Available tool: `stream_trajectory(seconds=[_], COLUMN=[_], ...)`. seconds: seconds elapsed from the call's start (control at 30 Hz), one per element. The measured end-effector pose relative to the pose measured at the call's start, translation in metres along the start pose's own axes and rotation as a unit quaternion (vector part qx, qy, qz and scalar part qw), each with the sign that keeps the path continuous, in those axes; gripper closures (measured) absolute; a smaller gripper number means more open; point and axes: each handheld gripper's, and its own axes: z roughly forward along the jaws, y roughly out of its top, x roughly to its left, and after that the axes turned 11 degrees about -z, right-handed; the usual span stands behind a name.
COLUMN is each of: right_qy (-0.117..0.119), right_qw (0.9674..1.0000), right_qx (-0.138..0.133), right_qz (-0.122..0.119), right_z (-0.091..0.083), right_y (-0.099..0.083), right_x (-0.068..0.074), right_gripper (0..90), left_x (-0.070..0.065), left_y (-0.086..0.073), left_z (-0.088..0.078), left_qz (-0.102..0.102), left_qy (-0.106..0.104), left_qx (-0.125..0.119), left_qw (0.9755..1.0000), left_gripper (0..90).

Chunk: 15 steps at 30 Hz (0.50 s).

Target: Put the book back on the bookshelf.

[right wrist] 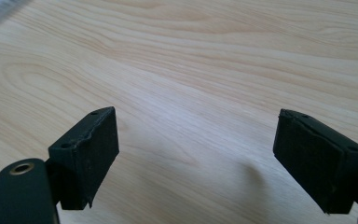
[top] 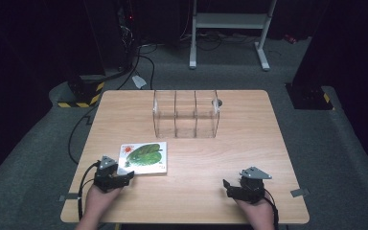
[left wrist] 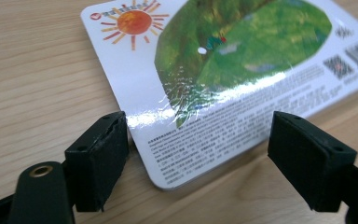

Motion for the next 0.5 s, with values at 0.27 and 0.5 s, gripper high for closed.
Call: stream_trajectory(seconds=[0.27, 0.5], right_qy=[0.02, 0.029], right_qw=[0.9996, 0.9993], right_qx=[-0.019, -0.022], right_qz=[0.011, -0.009], right_z=[0.002, 0.015], right_y=[0.012, 0.027], right_x=[0.013, 0.029], right_gripper=[13.3, 13.9], left_x=[-0.003, 0.004], left_y=[0.005, 0.018], left_z=[-0.005, 0.007], left_qz=[-0.025, -0.069], left_qy=[-0.036, -0.02], left_qx=[-0.019, -0.052], left_qw=[0.9989, 0.9961], left_gripper=[22.0, 26.3])
